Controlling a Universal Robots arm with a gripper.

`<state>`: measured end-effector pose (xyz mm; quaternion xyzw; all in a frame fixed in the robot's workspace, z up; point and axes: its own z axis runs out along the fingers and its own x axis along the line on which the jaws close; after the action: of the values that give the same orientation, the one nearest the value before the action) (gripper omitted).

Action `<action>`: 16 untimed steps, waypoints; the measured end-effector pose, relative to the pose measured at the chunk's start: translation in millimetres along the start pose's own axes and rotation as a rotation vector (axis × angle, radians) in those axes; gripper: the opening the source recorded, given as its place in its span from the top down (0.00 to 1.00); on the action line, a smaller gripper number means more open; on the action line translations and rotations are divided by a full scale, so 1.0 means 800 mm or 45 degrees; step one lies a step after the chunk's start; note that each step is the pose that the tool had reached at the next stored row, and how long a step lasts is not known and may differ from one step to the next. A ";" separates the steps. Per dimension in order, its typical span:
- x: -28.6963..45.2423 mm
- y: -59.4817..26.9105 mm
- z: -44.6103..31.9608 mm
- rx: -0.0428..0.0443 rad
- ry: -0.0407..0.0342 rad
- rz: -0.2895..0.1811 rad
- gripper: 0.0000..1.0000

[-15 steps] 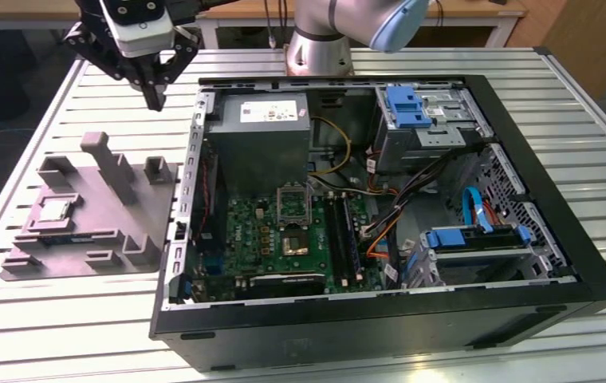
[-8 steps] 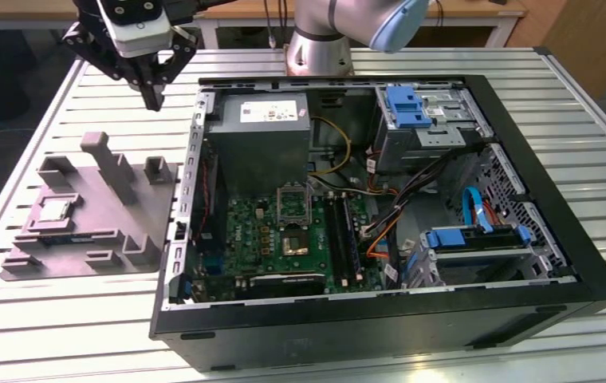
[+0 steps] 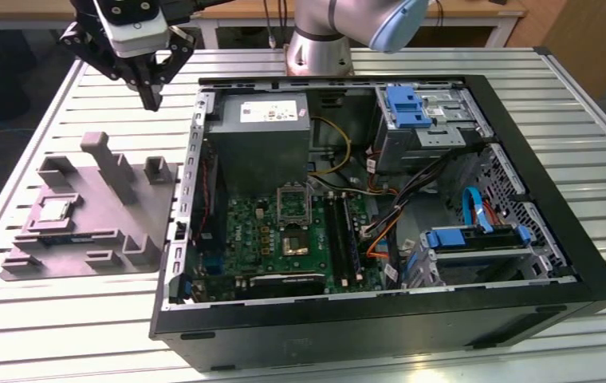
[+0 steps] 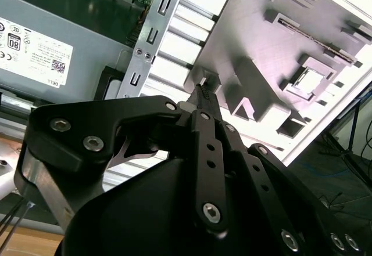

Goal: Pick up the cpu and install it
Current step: 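Reach for the cpu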

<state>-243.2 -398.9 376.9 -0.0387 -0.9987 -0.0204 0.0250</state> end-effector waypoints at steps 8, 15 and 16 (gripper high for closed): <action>0.0072 -0.001 0.0003 0.000 0.0000 0.000 0.89; 0.0140 -0.001 0.0006 0.000 0.0000 0.000 0.89; 0.0146 -0.001 0.0007 0.000 0.0000 0.000 0.89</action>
<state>-254.9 -398.9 377.0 -0.0387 -0.9987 -0.0204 0.0250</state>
